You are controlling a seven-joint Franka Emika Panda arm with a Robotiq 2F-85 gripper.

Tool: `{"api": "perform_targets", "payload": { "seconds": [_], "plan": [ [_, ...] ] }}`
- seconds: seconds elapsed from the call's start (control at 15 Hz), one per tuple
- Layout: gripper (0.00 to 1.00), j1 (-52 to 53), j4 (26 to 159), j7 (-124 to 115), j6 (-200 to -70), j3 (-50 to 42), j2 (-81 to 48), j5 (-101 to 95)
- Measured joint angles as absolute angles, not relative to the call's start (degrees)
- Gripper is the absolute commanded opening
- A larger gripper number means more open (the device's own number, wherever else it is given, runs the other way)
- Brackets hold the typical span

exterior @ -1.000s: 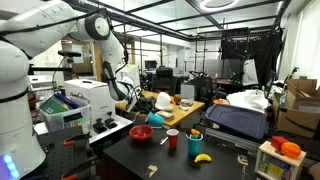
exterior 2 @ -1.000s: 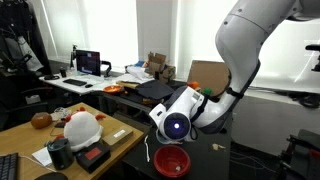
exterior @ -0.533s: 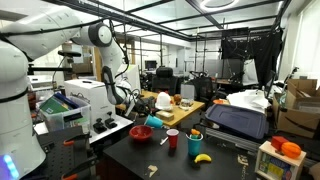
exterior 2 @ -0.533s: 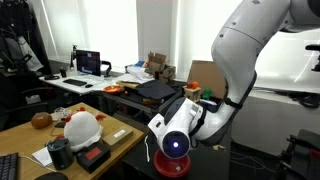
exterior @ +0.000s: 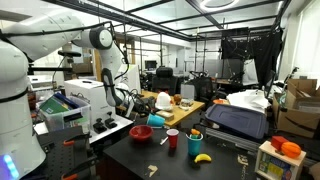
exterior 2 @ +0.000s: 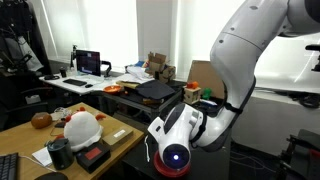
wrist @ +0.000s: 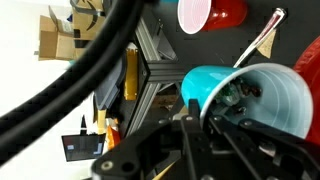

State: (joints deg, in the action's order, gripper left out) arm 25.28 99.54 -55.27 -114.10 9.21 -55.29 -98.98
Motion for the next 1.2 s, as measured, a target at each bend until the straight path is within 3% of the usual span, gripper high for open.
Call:
{"api": "perform_targets", "payload": {
  "seconds": [1.2],
  "plan": [
    [0.01, 26.69, 99.54, -55.15, -99.18, 13.17, -57.78, -99.09]
  ]
}}
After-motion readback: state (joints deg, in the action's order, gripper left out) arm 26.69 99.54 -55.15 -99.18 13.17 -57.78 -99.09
